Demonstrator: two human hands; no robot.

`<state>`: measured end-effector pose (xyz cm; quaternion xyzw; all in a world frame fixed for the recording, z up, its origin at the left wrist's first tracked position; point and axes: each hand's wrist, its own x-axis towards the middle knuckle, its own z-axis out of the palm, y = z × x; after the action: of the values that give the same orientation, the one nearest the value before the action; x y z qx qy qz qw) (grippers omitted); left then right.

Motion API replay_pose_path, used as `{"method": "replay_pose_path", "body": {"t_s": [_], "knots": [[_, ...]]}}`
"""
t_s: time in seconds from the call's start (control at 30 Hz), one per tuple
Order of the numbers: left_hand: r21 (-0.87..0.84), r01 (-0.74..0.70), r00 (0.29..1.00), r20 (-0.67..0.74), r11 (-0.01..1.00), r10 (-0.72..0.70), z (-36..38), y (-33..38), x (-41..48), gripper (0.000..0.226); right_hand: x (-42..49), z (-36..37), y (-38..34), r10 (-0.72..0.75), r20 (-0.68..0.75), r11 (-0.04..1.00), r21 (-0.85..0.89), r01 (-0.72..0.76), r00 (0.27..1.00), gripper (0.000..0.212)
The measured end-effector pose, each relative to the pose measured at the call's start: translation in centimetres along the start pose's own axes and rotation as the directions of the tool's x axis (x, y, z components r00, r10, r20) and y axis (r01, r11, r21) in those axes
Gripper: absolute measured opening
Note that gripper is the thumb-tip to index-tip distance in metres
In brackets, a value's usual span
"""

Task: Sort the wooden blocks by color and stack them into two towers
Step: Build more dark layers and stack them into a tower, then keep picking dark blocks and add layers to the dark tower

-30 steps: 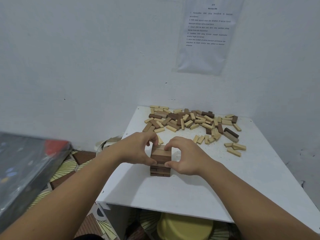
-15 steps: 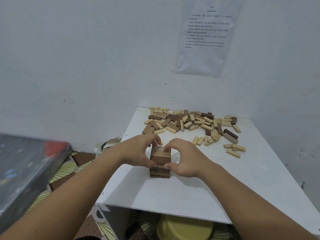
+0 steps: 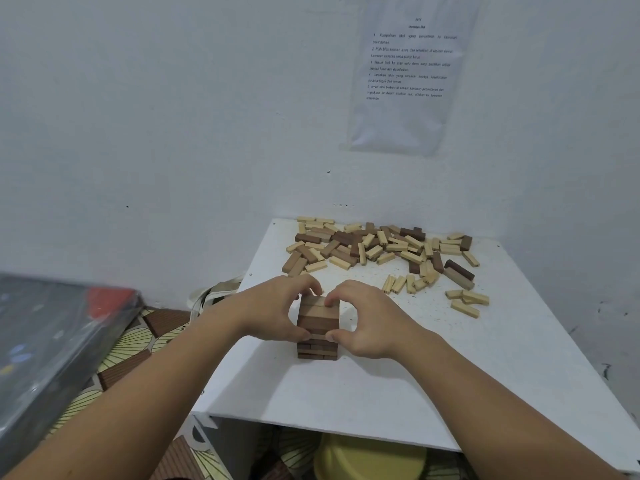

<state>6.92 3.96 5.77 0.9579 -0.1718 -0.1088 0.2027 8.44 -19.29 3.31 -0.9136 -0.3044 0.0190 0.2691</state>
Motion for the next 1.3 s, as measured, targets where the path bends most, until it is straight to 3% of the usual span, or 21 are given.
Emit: {"method": "replay_pose_path", "body": {"t_s": [0.2,0.37,0.6,0.73,0.97,1.1,1.3], "knots": [[-0.007,0.010,1.000,0.006,1.000,-0.010,0.0,0.1,-0.2,0.072,-0.1,-0.1,-0.2,0.015,0.005,1.000,0.009,-0.015,1.000,0.050],[-0.077,0.028,0.999,-0.040,0.997,-0.031,-0.6,0.8,-1.1,0.080,-1.0,-0.2,-0.3,0.036,-0.006,0.999,0.027,-0.036,0.999,0.079],[-0.169,0.040,0.948,-0.305,0.985,-0.091,-0.6,4.4,-1.7,0.039,-4.5,-1.8,2.6,0.198,-0.207,0.974,0.152,-0.168,0.958,0.046],[-0.241,-0.042,0.907,-0.416,0.969,-0.064,1.3,9.4,0.7,0.034,-5.9,-4.4,6.8,0.327,-0.278,0.939,0.200,-0.279,0.903,0.038],[-0.215,-0.011,0.926,-0.372,0.977,-0.072,6.5,15.7,9.3,0.042,-5.4,-8.3,16.1,0.503,-0.310,0.864,0.205,-0.460,0.806,0.033],[-0.191,0.085,0.934,-0.327,0.978,-0.145,8.0,15.3,15.9,0.038,-3.6,-9.3,21.0,0.487,-0.296,0.871,0.097,-0.481,0.822,0.040],[-0.114,0.214,0.900,-0.363,0.970,-0.241,8.9,14.8,24.6,0.024,0.6,-11.1,25.2,0.527,-0.263,0.847,0.086,-0.525,0.808,0.029]]}}
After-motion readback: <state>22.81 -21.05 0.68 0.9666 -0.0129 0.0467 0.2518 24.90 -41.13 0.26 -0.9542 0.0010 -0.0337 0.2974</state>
